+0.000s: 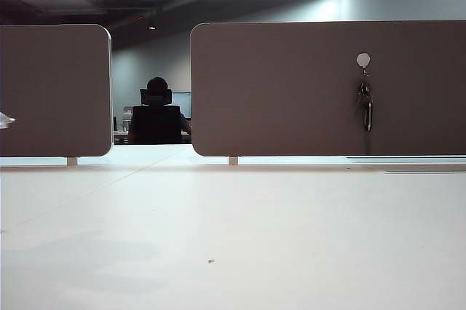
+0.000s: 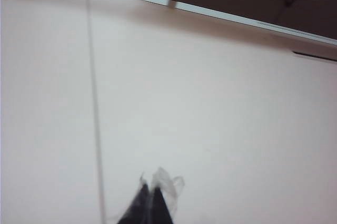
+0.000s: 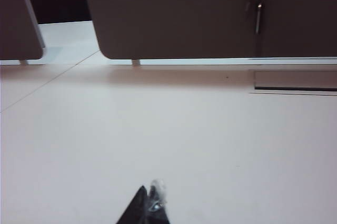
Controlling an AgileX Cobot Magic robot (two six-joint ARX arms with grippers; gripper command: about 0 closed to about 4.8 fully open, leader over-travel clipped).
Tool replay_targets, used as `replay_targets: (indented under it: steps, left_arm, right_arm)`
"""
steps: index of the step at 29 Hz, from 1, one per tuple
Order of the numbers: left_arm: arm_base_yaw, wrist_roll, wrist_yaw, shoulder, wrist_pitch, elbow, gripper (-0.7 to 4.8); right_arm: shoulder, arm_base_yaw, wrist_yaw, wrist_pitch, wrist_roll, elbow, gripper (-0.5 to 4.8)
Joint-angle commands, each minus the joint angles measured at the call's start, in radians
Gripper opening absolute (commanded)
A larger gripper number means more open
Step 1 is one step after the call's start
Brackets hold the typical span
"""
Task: Hang the bunch of keys on the hook.
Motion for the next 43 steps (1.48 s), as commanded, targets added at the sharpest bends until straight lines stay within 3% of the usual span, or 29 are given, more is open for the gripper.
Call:
replay_targets:
  steps: [1, 7, 13, 21, 30, 33, 36, 43]
  left_arm:
    - [0.085, -0.001, 0.032, -0.016, 0.003, 0.001, -0.05]
    - [0.231, -0.001, 0.024, -0.135, -0.016, 0.001, -0.05]
    - [0.306, -0.001, 0.025, -0.208, 0.021, 0.002, -0.05]
    - [0.308, -0.001, 0.025, -0.208, 0.012, 0.002, -0.05]
    - [0.309, 0.003, 0.025, -0.208, 0.010, 0.002, -0.05]
    - [0.309, 0.109, -0.033, -0.208, 0.014, 0.002, -0.05]
    - [0.309, 0.165, -0.073, -0.208, 0.014, 0.002, -0.05]
    - [0.309, 0.167, -0.064, -0.208, 0.006, 0.002, -0.05]
  right_arm:
    - [0.000, -0.003, 0.046, 0.011, -0.003, -0.006, -0.04]
    - [0.000, -0.002, 0.051, 0.013, -0.003, -0.006, -0.04]
    - [0.000, -0.002, 0.110, 0.045, -0.003, -0.005, -0.04]
    - [0.000, -0.016, 0.147, 0.096, -0.100, -0.005, -0.04]
    - [0.000, -0.080, 0.147, 0.130, -0.105, -0.003, -0.04]
    - [0.000, -0.099, 0.079, 0.081, -0.078, -0.003, -0.04]
    - [0.000, -0.097, 0.082, 0.045, -0.084, -0.003, -0.04]
    - [0.000, -0.096, 0.102, 0.042, -0.085, -0.003, 0.00]
